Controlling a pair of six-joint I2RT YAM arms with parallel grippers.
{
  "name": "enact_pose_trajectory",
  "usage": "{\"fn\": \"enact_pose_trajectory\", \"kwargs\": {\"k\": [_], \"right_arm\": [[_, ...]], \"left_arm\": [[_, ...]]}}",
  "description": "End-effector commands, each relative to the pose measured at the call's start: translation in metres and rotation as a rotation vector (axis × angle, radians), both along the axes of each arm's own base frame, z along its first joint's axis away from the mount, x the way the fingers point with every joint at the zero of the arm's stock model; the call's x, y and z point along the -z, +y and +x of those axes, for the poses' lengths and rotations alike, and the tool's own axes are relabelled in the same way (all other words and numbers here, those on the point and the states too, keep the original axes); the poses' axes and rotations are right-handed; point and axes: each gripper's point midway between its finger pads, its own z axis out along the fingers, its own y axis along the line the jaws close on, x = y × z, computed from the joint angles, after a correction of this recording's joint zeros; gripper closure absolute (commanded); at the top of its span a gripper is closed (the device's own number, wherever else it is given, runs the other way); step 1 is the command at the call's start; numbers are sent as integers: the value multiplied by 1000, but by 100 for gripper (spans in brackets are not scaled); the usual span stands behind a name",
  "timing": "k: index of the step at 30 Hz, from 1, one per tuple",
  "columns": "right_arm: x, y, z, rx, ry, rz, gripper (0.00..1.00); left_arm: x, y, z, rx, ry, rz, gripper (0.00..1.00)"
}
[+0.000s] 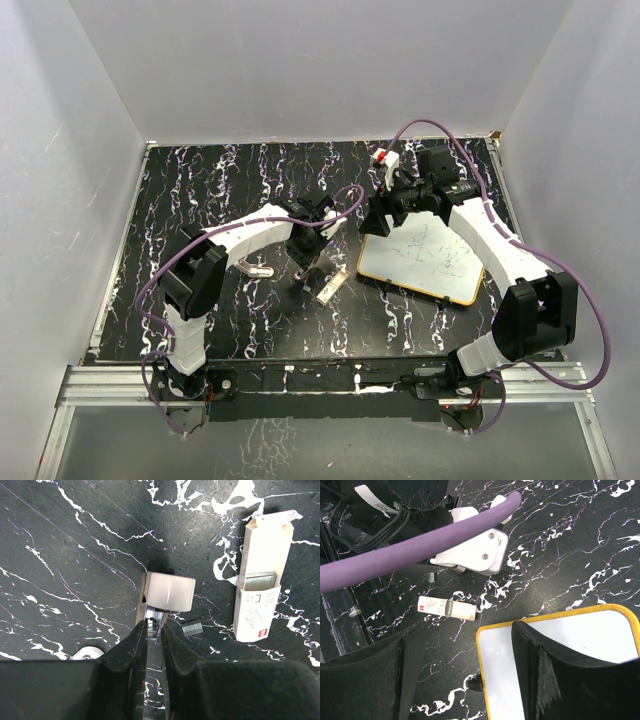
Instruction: Load the staples into the stapler
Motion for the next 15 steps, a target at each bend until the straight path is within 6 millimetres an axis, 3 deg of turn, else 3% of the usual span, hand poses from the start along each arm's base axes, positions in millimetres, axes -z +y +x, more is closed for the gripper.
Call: {"fn": "enact_pose_trajectory", "kwargs": {"k": [1, 15], "right_arm": [[-13, 2, 6, -14, -63, 23, 30], [-13, 1, 4, -13, -69, 22, 30]], "left_arm": [[-15, -1, 5, 2, -26, -17, 100], [-7, 2, 5, 3, -14, 0, 100]]}}
